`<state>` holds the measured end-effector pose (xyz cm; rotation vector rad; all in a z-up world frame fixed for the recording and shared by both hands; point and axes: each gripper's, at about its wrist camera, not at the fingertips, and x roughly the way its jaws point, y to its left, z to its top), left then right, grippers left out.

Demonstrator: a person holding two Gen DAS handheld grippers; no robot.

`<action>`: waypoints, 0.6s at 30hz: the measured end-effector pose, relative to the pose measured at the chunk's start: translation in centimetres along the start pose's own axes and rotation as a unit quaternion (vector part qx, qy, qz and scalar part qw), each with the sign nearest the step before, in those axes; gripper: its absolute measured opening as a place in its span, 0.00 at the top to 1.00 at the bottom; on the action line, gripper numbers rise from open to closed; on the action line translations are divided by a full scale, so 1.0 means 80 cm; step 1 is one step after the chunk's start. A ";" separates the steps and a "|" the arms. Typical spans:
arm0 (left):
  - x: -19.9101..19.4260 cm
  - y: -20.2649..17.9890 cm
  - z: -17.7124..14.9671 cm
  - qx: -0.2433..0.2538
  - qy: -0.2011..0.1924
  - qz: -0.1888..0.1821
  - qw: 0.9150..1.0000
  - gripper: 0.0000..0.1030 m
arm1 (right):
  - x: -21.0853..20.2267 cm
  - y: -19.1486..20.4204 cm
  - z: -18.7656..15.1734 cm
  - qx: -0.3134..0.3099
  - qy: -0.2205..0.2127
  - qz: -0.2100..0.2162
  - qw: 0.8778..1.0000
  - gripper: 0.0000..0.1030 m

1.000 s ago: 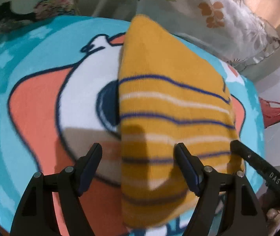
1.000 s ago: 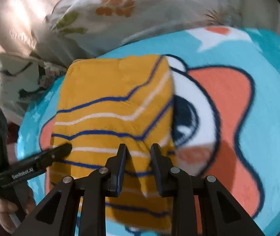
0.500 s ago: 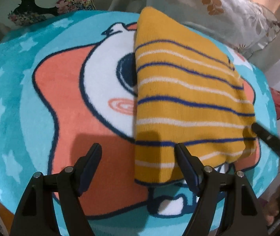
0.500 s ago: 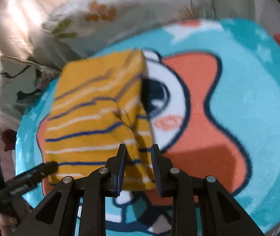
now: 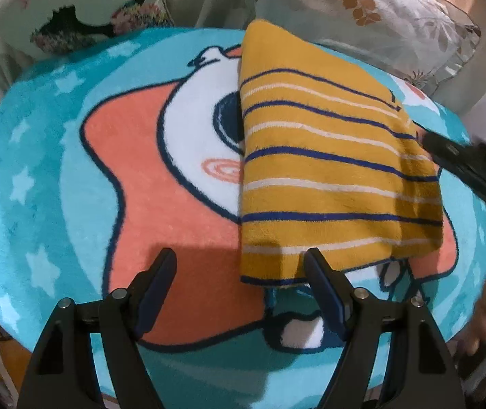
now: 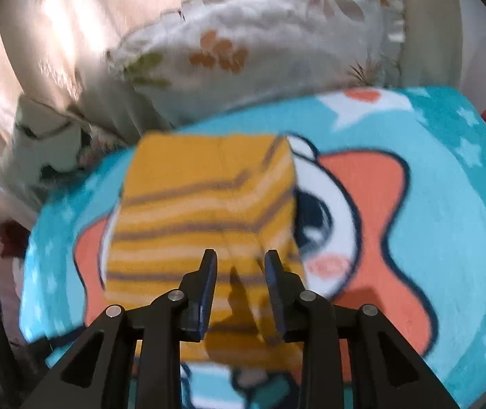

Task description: Fold small clothes

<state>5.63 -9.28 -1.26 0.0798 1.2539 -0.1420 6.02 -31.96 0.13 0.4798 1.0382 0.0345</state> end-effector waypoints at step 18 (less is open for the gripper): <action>-0.009 0.003 0.008 0.021 -0.021 0.043 0.999 0.26 | 0.074 0.073 0.045 -0.088 0.031 -0.023 0.995 0.52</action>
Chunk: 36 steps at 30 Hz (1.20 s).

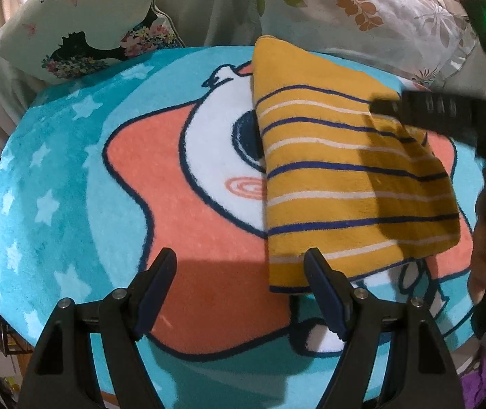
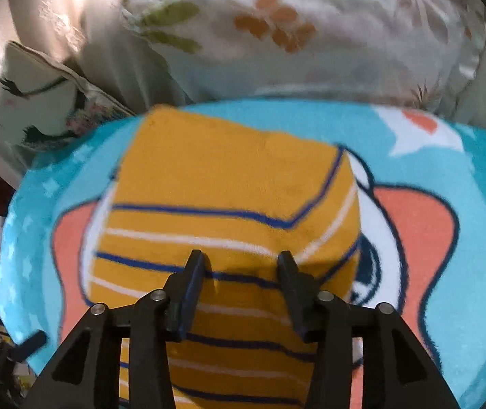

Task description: Fold small clothes

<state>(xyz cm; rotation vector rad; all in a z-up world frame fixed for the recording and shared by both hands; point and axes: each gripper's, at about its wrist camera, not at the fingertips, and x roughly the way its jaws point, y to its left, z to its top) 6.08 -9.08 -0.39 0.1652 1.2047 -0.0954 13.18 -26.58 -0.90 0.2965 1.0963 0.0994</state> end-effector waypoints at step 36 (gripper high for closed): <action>0.011 -0.011 0.015 -0.033 0.009 -0.011 0.999 0.26 | 0.008 -0.106 -0.040 0.036 0.050 0.030 0.998 0.61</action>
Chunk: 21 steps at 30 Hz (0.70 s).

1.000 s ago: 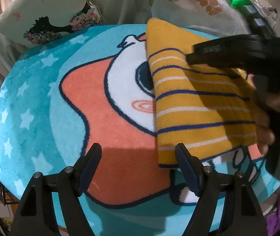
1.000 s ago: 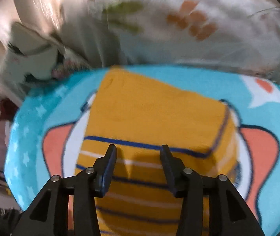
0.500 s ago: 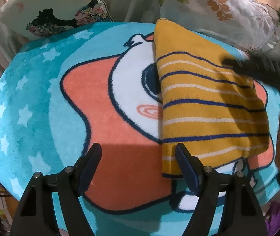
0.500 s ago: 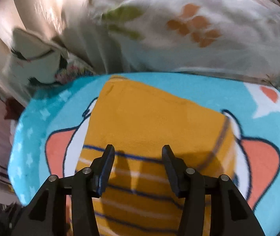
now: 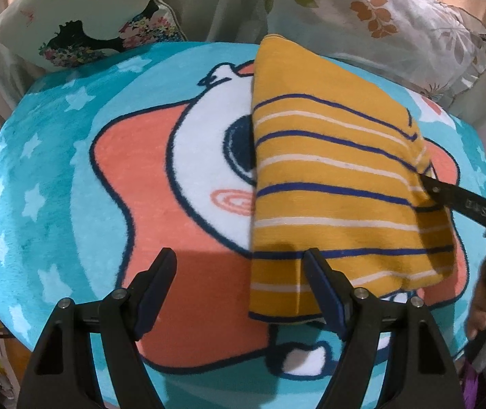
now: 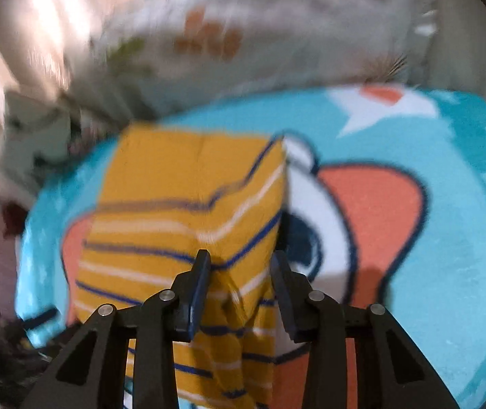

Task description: Fold small clothes

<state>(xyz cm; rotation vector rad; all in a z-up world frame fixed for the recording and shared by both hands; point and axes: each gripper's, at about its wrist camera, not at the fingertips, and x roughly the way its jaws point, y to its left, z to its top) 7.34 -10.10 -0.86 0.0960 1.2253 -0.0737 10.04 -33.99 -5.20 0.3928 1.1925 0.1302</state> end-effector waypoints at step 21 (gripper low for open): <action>-0.025 0.023 -0.011 -0.032 -0.032 0.018 0.999 0.25 | -0.001 0.031 0.043 -0.022 -0.014 -0.026 0.999 0.56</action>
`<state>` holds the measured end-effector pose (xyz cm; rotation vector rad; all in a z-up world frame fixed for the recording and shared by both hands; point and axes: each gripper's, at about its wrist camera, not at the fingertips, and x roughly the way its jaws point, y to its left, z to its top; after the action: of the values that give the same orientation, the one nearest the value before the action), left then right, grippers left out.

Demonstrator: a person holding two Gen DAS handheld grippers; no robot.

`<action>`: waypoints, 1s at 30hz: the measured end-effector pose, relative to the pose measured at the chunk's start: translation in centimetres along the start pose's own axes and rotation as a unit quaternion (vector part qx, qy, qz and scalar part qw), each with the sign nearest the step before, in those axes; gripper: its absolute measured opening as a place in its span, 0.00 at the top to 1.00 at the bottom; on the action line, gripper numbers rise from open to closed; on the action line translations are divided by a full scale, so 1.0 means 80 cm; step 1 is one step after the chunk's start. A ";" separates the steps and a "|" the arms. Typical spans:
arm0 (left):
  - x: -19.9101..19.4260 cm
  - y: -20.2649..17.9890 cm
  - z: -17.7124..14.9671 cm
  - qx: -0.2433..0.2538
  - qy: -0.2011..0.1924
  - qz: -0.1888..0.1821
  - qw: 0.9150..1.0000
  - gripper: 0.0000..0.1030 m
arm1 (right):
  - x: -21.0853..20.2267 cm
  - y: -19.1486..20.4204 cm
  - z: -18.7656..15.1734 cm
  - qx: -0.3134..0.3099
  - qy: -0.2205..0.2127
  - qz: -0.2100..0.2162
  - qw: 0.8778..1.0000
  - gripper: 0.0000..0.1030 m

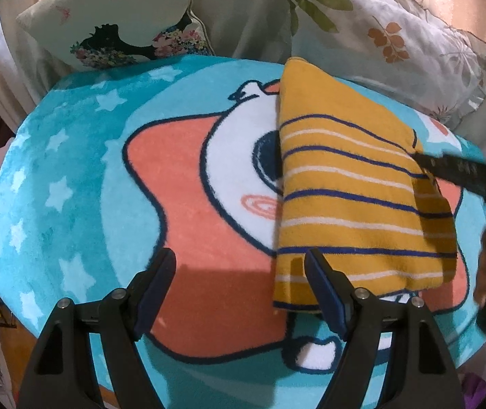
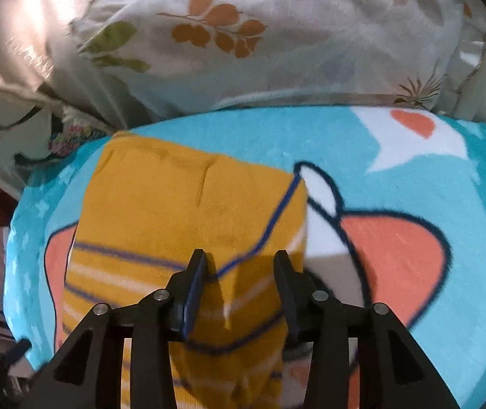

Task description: Fold small clothes

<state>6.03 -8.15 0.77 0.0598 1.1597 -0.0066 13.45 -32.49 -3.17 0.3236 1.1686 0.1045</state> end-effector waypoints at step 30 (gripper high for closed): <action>0.052 -0.019 -0.018 0.011 0.015 -0.026 0.999 0.17 | -0.101 -0.020 -0.167 0.019 -0.028 -0.036 0.999 0.45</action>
<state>6.32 -9.46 -3.70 0.0494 1.1919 -0.0640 -2.12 -33.38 -1.17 0.3162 1.1256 0.0101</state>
